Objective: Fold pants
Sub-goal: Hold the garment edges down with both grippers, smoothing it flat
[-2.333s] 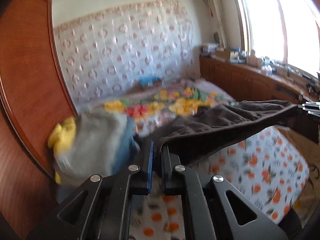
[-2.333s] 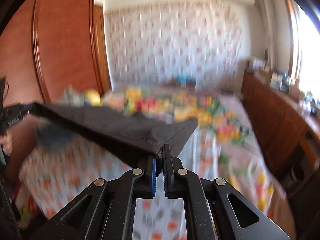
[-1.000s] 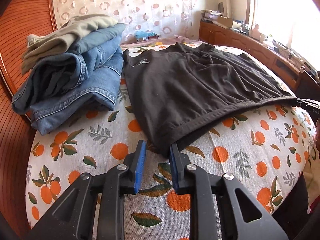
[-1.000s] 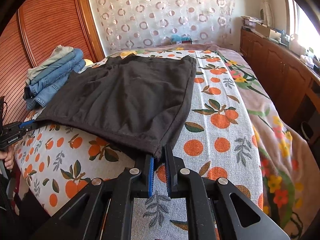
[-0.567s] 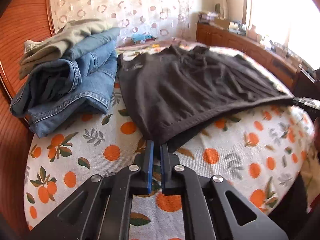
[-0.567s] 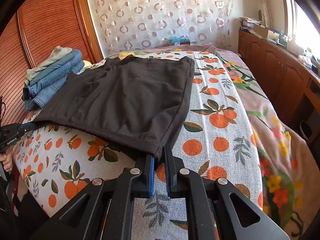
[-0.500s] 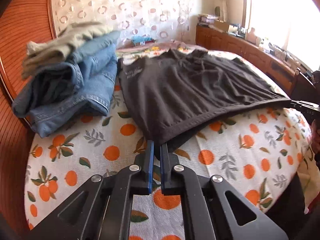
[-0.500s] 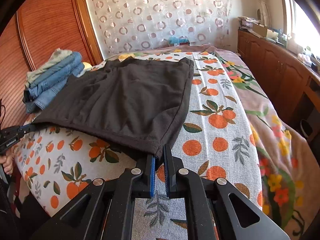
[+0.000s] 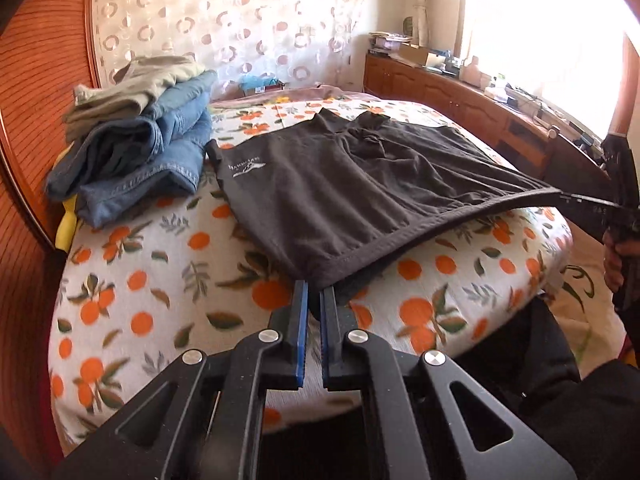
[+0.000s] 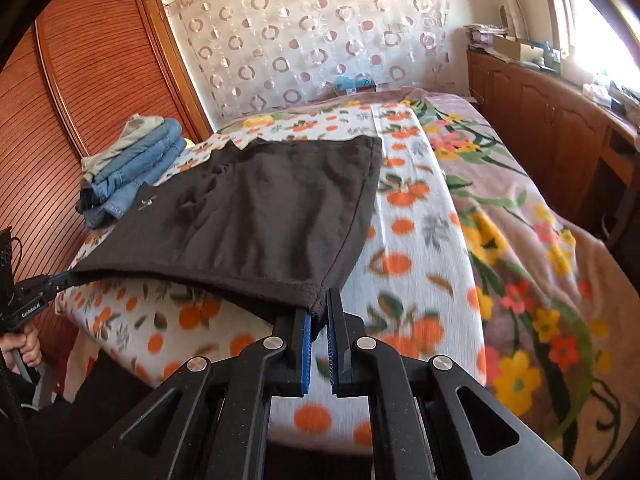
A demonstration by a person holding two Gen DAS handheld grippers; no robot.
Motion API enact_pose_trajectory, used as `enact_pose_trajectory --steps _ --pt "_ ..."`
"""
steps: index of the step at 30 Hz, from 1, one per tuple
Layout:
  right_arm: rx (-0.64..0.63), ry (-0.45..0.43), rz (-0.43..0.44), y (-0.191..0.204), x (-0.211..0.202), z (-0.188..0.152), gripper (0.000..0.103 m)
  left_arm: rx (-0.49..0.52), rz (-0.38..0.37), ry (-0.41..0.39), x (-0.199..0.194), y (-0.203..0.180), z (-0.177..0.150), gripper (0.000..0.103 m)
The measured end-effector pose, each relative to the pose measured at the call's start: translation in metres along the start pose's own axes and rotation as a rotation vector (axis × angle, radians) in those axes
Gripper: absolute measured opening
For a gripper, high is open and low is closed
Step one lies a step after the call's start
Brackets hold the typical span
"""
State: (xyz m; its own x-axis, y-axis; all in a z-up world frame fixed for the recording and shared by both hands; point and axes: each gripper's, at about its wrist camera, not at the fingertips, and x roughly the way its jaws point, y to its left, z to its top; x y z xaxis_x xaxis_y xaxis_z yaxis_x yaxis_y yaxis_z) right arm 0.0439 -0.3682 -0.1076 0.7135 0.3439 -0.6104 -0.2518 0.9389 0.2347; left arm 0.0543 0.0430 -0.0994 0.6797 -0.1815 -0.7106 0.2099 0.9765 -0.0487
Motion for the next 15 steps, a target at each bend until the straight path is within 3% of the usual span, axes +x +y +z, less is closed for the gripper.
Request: enact_pose_trajectory --steps 5,10,13,15 --pt "0.034 0.034 0.003 -0.004 0.008 -0.009 0.006 -0.006 -0.008 0.006 -0.002 -0.002 -0.007 0.007" --pt "-0.013 0.048 -0.011 0.003 0.007 -0.006 0.007 -0.016 -0.003 -0.007 -0.010 0.004 -0.003 0.009" --pt "-0.041 0.034 -0.038 0.006 -0.002 -0.006 0.007 -0.017 0.054 -0.027 -0.020 0.006 0.000 0.009" --pt "-0.041 0.023 -0.040 0.006 -0.008 -0.005 0.007 -0.027 0.049 -0.040 -0.025 0.011 0.002 0.009"
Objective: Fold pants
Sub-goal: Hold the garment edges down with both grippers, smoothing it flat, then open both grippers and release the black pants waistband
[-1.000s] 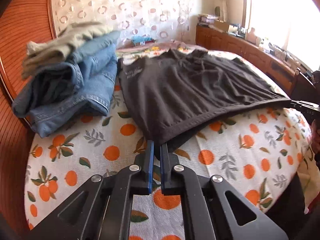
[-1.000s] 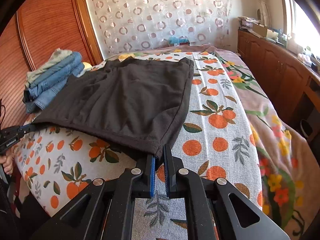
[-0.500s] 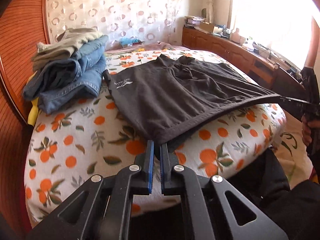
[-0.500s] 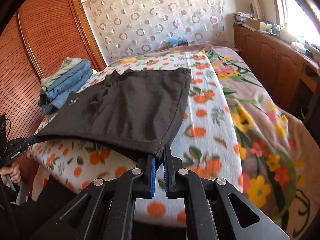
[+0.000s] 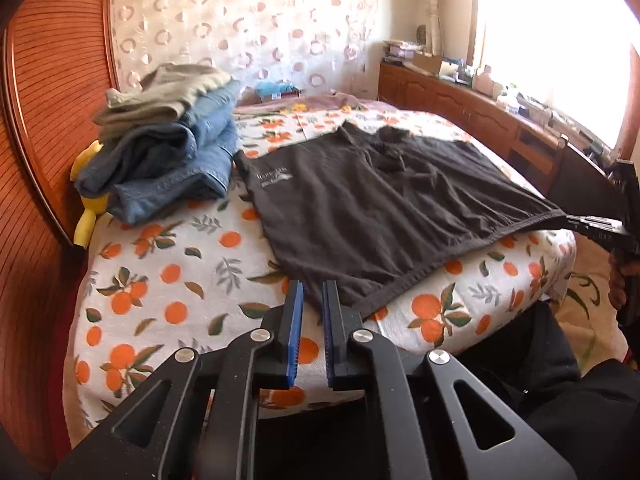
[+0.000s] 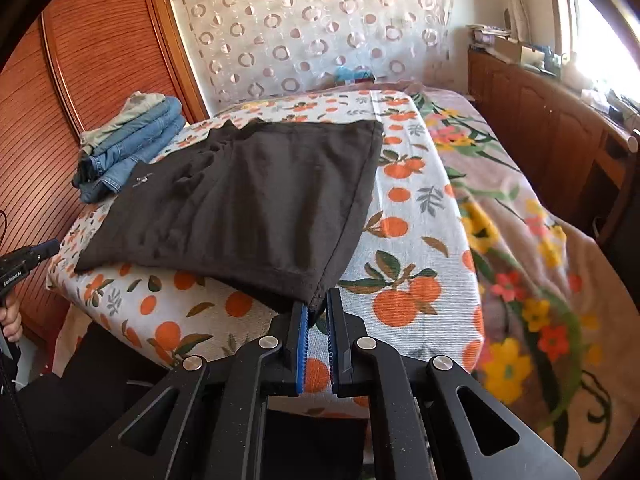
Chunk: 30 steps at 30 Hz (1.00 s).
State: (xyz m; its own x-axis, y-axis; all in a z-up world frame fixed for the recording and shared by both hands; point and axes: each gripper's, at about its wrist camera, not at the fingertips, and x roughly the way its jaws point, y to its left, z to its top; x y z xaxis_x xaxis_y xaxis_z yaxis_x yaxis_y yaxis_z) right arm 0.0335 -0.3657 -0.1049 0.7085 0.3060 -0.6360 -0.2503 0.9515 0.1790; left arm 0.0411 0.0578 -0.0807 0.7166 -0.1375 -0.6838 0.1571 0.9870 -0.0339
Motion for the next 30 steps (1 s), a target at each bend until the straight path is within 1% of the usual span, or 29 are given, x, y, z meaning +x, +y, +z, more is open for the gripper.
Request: enact_pose_trajectory --steps 1,4,7,9,10,12,16,17,21,26,30 --pt "0.002 -0.006 0.000 0.000 -0.003 -0.001 0.007 -0.005 0.000 -0.003 -0.001 0.002 0.002 0.010" --pt "-0.004 -0.026 -0.003 0.001 -0.013 0.000 0.010 -0.016 0.001 -0.011 -0.001 0.007 0.006 0.016" --pt "-0.004 -0.040 -0.014 0.002 -0.020 -0.001 0.011 -0.027 -0.008 -0.001 0.004 0.010 0.010 0.022" --pt "0.005 -0.055 -0.019 0.000 -0.024 -0.002 0.011 -0.023 0.000 0.003 0.008 0.009 0.012 0.032" --pt "0.012 -0.063 -0.019 -0.002 -0.024 -0.002 0.011 -0.021 0.001 0.004 0.010 0.008 0.013 0.036" --pt "0.021 -0.077 -0.026 -0.003 -0.023 -0.001 0.012 -0.019 -0.011 -0.003 0.014 0.006 0.017 0.048" --pt "0.055 -0.097 -0.035 -0.001 -0.015 0.001 0.025 -0.004 -0.031 -0.005 0.027 0.000 0.026 0.048" --pt "0.061 -0.098 -0.029 0.001 -0.010 0.002 0.026 -0.004 -0.033 0.001 0.031 -0.001 0.027 0.048" --pt "0.058 -0.076 0.001 0.007 0.006 0.002 0.028 -0.007 -0.038 0.021 0.048 -0.004 0.029 0.048" --pt "0.043 -0.049 -0.015 0.008 0.019 0.001 0.030 -0.019 -0.023 0.072 0.067 -0.003 0.020 0.048" --pt "0.031 -0.026 -0.047 0.006 0.024 0.000 0.031 -0.018 -0.008 0.098 0.073 -0.001 0.012 0.048"
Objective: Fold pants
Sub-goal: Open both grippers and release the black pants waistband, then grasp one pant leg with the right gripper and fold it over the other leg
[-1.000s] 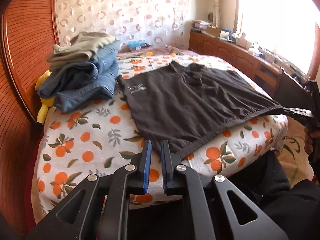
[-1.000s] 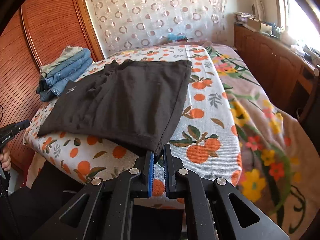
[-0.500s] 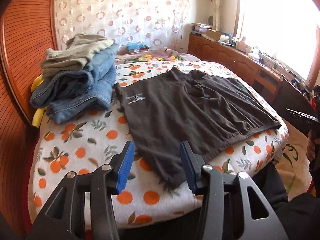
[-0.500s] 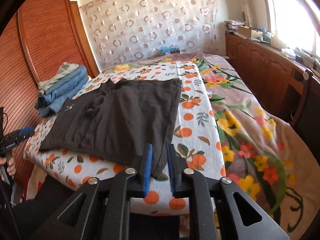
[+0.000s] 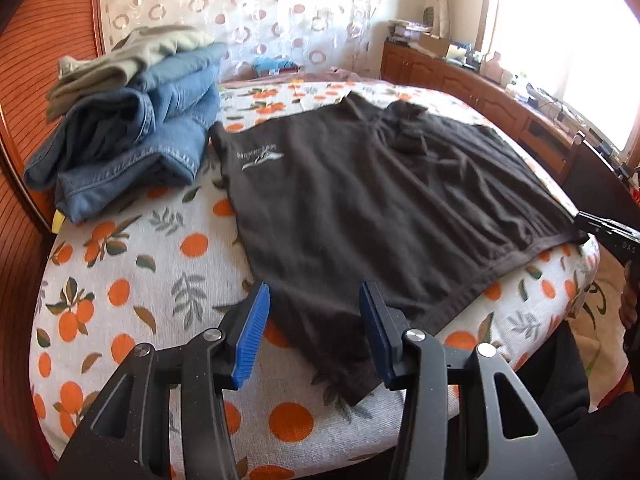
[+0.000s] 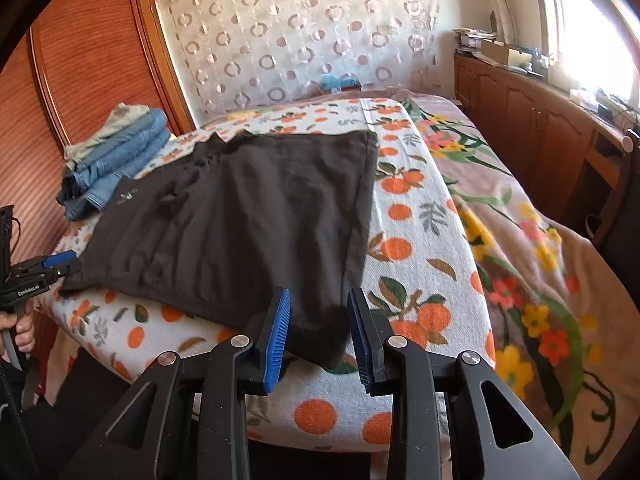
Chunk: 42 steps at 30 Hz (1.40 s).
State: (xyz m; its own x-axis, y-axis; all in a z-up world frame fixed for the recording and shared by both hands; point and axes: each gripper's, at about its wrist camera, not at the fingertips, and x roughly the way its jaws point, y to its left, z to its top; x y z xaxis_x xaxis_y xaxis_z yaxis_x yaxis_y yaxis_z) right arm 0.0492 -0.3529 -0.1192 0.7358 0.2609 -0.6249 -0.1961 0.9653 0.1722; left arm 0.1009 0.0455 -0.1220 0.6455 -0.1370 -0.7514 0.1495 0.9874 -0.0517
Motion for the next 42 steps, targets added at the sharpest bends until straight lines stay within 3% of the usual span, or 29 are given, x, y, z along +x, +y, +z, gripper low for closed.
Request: enact_pose_trajectory --steps 23,24,25,28,35,42 --pt "0.004 0.008 -0.041 0.000 -0.001 -0.009 0.031 0.017 0.016 -0.055 -0.002 0.001 -0.014 0.049" --pt "0.004 0.010 -0.031 0.001 0.000 -0.008 0.028 0.017 0.015 -0.054 -0.002 0.001 -0.014 0.049" --pt "0.014 0.009 -0.003 0.001 0.001 -0.006 0.016 0.017 0.015 -0.053 -0.002 0.001 -0.014 0.049" --pt "0.015 -0.010 0.022 0.005 0.002 0.002 0.010 0.015 0.013 -0.040 -0.001 0.001 -0.013 0.049" --pt "-0.021 -0.083 0.143 0.035 0.003 0.039 0.009 -0.051 0.001 -0.037 -0.007 0.015 -0.006 0.049" --pt "-0.148 -0.098 0.296 0.114 0.022 0.071 0.009 -0.077 0.036 -0.071 -0.031 0.040 -0.005 0.049"
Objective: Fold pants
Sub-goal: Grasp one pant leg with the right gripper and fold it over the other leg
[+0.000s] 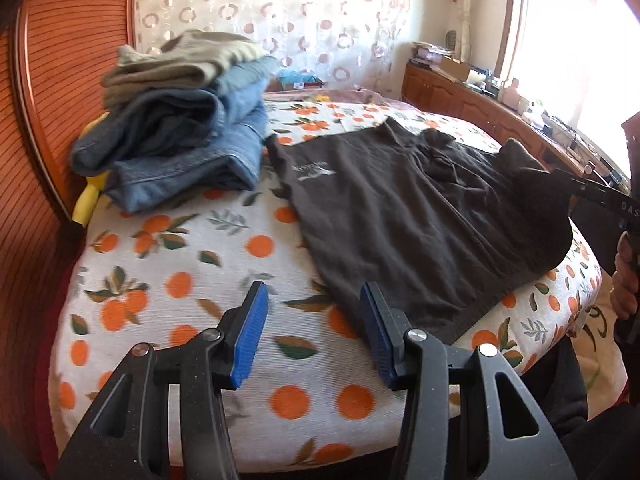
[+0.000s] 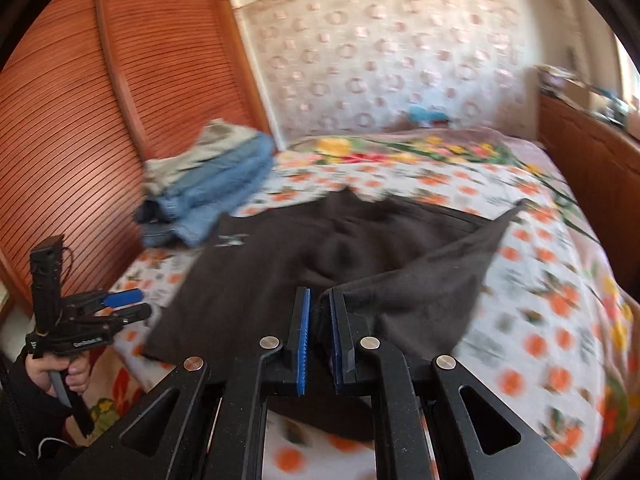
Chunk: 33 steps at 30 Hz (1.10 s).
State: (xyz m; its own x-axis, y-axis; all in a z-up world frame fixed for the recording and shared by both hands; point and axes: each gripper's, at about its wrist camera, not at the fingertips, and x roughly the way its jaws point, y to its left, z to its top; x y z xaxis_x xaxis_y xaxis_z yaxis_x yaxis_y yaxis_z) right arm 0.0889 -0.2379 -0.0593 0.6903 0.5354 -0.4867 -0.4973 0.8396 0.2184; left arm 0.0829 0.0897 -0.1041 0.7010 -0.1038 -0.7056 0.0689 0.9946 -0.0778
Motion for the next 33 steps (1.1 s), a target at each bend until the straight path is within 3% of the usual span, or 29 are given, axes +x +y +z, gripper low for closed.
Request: enact_pose_trajectory --steps 9,11,15,21,33 --pt "-0.084 0.081 0.232 0.073 0.055 0.014 0.009 -0.037 0.029 -0.021 -0.013 0.023 -0.003 0.049" --pt "-0.105 0.102 0.243 0.077 0.063 0.012 0.009 -0.040 0.027 -0.023 -0.014 0.024 -0.003 0.049" --pt "-0.131 0.135 0.182 0.075 0.076 0.009 0.014 -0.020 0.025 -0.020 -0.014 0.017 -0.005 0.049" --pt "-0.121 0.136 0.160 0.076 0.060 0.010 0.037 0.006 -0.013 -0.030 -0.014 0.000 0.001 0.049" --pt "-0.030 0.100 -0.009 0.028 0.033 0.000 0.039 0.083 -0.106 -0.020 0.006 -0.049 0.015 0.049"
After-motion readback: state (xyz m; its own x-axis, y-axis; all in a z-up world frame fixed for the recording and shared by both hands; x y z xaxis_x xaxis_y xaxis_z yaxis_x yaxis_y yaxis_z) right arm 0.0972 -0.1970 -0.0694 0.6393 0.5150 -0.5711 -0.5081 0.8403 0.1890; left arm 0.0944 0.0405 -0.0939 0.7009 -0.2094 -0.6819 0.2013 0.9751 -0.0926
